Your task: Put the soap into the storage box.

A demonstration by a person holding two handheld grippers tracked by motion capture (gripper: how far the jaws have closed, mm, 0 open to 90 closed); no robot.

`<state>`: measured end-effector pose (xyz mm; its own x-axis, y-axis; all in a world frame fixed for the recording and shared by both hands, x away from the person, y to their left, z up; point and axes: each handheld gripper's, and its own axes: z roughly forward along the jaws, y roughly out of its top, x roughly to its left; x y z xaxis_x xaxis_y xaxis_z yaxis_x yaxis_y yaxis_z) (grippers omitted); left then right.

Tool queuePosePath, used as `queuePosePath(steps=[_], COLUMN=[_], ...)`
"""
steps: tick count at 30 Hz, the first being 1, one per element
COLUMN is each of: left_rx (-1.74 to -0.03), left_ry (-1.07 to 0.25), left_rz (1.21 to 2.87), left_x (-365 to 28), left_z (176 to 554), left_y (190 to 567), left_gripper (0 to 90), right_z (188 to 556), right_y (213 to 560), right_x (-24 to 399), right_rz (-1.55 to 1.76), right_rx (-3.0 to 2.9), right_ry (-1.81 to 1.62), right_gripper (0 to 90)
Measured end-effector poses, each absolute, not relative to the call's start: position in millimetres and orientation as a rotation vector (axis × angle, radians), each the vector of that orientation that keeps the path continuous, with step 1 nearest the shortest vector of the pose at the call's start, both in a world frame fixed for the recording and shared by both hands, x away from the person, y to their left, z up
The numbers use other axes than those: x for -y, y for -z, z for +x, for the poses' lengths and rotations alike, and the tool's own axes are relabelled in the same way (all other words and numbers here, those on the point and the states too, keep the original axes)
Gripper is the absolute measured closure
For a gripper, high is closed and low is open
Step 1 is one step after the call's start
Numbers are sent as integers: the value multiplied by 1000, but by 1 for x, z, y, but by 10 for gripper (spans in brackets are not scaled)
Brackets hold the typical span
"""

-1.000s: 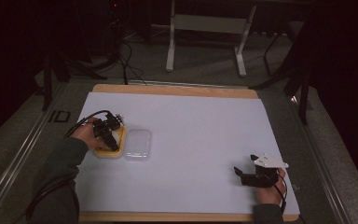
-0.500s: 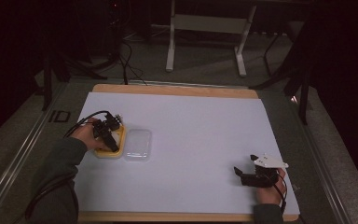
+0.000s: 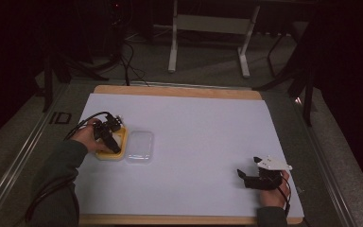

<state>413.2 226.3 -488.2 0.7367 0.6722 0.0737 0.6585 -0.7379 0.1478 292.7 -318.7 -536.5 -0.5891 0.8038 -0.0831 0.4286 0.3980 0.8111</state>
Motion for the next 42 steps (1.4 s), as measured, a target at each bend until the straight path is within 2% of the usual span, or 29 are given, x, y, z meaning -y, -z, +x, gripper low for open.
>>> queuePosePath(steps=[6,13,16,25,32,37,42], left_rx=[-1091,-1072,-1059,-999,-934,-877,-833], left_ry=[-188,-194,-195,-249,-226,-263,-288], left_rz=[2804,2782,2750,2686,2653,2630,2589], left_x=[-229,-230,-231,-230,-224,-214,-202], left_z=[412,410,409,402,397,389,378], left_y=[483,477,471,453,447,445,445], left_gripper=[84,86,145,161,229,283,288], right_z=[293,293,293,293,292,292,292], right_y=[536,536,536,536,536,536,537], right_x=[319,319,319,318,318,318,318], right_rz=[1054,1054,1053,1052,1052,1051,1051], right_rx=[-2193,-2192,-2192,-2192,-2191,-2192,-2191], right_ry=[-1070,-1069,-1069,-1068,-1068,-1065,-1067], right_gripper=[137,137,137,137,137,137,137])
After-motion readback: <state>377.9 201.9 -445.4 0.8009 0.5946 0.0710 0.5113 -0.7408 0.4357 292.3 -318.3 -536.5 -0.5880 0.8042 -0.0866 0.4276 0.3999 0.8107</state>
